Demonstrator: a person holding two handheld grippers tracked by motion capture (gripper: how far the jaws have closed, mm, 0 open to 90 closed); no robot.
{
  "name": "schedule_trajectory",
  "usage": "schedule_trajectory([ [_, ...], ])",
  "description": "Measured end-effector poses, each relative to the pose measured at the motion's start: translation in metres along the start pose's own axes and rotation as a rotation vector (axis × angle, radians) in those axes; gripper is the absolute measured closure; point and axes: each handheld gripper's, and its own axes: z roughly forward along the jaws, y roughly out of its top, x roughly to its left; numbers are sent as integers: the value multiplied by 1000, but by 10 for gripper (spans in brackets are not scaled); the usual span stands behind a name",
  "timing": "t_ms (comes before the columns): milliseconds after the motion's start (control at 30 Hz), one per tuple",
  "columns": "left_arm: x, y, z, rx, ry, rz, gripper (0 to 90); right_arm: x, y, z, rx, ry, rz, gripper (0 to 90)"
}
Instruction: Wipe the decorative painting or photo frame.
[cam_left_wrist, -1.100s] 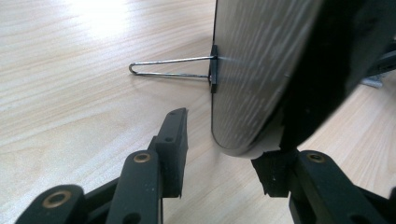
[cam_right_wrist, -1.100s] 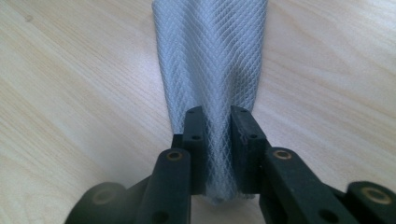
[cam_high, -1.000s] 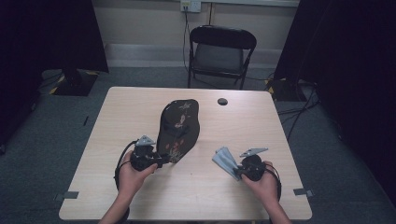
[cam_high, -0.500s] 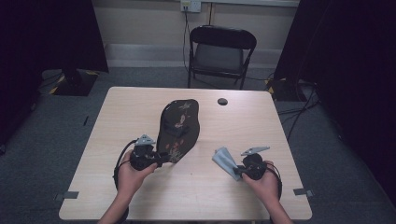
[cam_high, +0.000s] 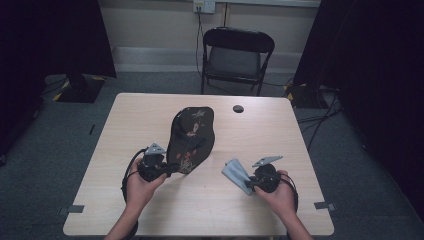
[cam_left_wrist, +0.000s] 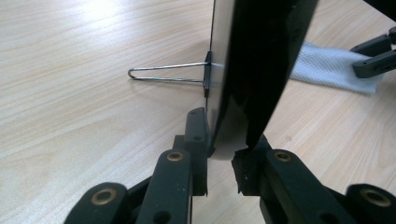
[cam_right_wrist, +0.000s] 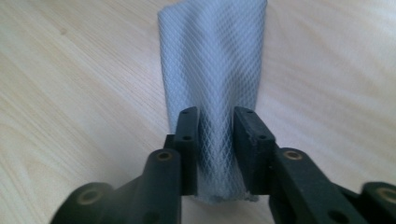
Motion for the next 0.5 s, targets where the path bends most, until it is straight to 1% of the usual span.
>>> schedule_trajectory([
  [33, 1, 0, 0, 2, -6, -1, 780, 0, 2, -1, -5, -3, -12, 651],
  [133, 1, 0, 0, -4, -2, 4, 780, -1, 9, 0, -10, -12, -41, 535],
  [233, 0, 0, 0, 3, -2, 11, 781, -2, 10, 6, 10, -2, -59, 515],
  [267, 0, 0, 0, -2, 2, 11, 781, -1, 10, 7, 11, -7, -70, 515],
  [300, 0, 0, 0, -2, 2, 11, 781, -1, 10, 9, 22, -12, -80, 510],
  [333, 0, 0, 0, -1, 4, 12, 781, 0, 9, 13, 46, -2, -86, 506],
  [367, -1, 0, 0, -4, 5, 12, 781, 2, 8, 14, 53, -13, -95, 503],
  [400, 0, 0, 0, -4, 4, 11, 780, 4, 8, 15, 48, -27, -103, 510],
  [433, 0, 0, -1, -2, -1, 9, 779, 5, 8, 15, 47, -30, -103, 531],
  [500, 0, -1, 0, -21, 3, 2, 747, 4, 6, 13, 34, -29, -77, 705],
])
